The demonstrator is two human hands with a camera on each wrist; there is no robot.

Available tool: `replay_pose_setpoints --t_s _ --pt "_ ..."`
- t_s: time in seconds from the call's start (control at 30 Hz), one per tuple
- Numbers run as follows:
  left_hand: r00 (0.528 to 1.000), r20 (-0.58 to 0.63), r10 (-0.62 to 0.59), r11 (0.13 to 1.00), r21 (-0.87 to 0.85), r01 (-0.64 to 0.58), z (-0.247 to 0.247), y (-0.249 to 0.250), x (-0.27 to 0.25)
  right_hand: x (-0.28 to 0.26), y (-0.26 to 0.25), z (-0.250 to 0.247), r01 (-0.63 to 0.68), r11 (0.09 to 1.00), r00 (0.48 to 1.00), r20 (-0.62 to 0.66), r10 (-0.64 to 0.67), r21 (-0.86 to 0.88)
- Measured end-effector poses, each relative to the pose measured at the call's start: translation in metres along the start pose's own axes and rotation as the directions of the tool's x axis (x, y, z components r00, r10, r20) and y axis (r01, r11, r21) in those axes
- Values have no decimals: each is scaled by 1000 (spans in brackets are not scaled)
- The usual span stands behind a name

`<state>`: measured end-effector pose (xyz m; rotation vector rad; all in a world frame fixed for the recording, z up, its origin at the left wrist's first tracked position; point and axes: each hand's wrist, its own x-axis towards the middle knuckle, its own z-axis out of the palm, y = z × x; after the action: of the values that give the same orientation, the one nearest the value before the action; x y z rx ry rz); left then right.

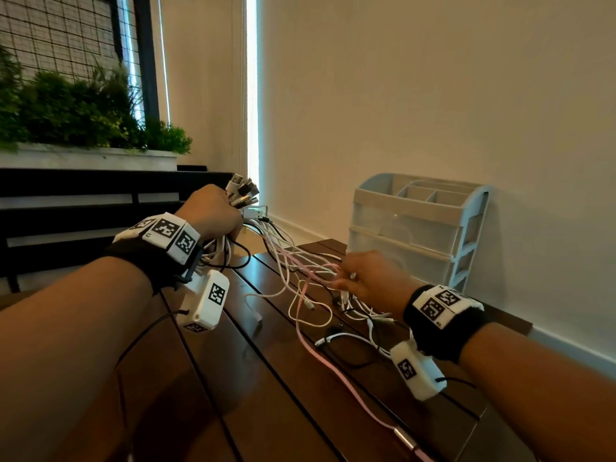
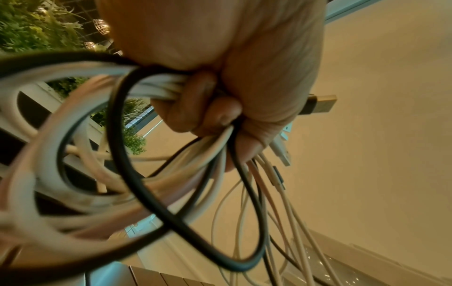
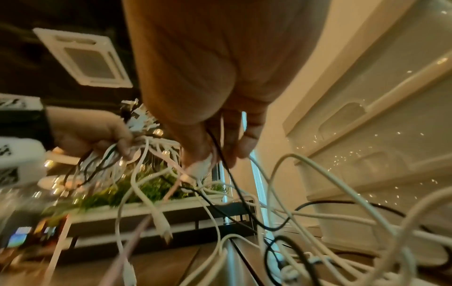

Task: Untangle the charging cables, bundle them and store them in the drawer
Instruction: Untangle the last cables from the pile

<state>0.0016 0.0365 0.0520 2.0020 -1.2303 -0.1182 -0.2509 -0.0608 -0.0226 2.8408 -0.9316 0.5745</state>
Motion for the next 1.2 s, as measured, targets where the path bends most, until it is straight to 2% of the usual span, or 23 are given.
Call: replay_pose_setpoints --t_s 0.07,0.13,0.23,0.3,0.33,0.47,0.57,0.63,0.67,0.7,0.77,0.8,0.83,0.87,0.93,0.97,1.0,1.07,1.1,1.13,1.17,1.2 --pt "1000 0 15 1000 13 -15 2 3 -1 8 4 -2 -160 981 987 6 161 111" --pt "999 -1 35 999 32 -35 3 8 -3 19 6 -7 -271 953 962 45 268 138" --pt "999 4 54 996 72 -54 4 14 -2 33 -2 -14 -353 895 930 -7 368 273" --pt "998 3 62 995 73 -62 4 16 -1 37 -12 -13 -348 852 929 21 369 392" --pt "998 5 63 996 61 -63 3 17 0 38 -17 -7 -346 855 934 57 353 385" --pt "998 -5 67 997 25 -67 -1 19 0 39 -23 11 -349 924 931 169 323 154" --pt "998 -12 63 998 16 -63 -1 17 0 35 -26 12 -377 898 897 331 293 227" --pt "998 -5 55 998 2 -55 0 15 2 32 -30 13 -382 853 908 317 274 356" --pt "999 -5 49 999 -3 -49 0 13 3 32 -30 13 -394 793 916 271 296 464" --pt "999 -9 43 999 -7 -43 0 12 4 33 -32 12 -424 685 904 235 357 592" --pt "999 -22 26 1000 -1 -26 -1 7 5 35 -27 7 -456 370 832 239 500 810" --pt "1000 -26 15 1000 5 -15 -1 4 6 38 -20 5 -460 249 783 256 567 852" --pt "1000 -28 5 1000 11 -4 -1 1 7 39 -14 2 -460 179 739 264 620 869" --pt "1000 -27 -6 1000 18 6 -1 -1 7 41 -6 1 -475 205 713 238 660 856" --pt "999 -30 -25 999 28 26 -3 -6 10 39 10 1 -592 432 697 163 699 680" --pt "999 -38 -35 999 29 36 -5 -8 11 35 16 1 -665 525 694 181 697 532" --pt "998 -45 -43 999 30 44 -6 -9 11 32 23 3 -719 554 677 244 694 420" --pt "997 -53 -55 998 41 58 -9 -11 12 23 33 3 -779 530 626 377 683 334" --pt "997 -49 -58 997 47 61 -9 -11 12 20 36 2 -783 564 621 381 685 262" --pt "997 -40 -59 997 53 61 -7 -11 12 21 40 0 -788 589 611 340 715 178" --pt "998 -32 -58 996 59 60 -6 -10 13 22 42 -3 -770 631 631 252 733 95" --pt "998 -32 -58 996 63 59 -4 -10 13 27 43 -5 -769 626 639 195 744 129"
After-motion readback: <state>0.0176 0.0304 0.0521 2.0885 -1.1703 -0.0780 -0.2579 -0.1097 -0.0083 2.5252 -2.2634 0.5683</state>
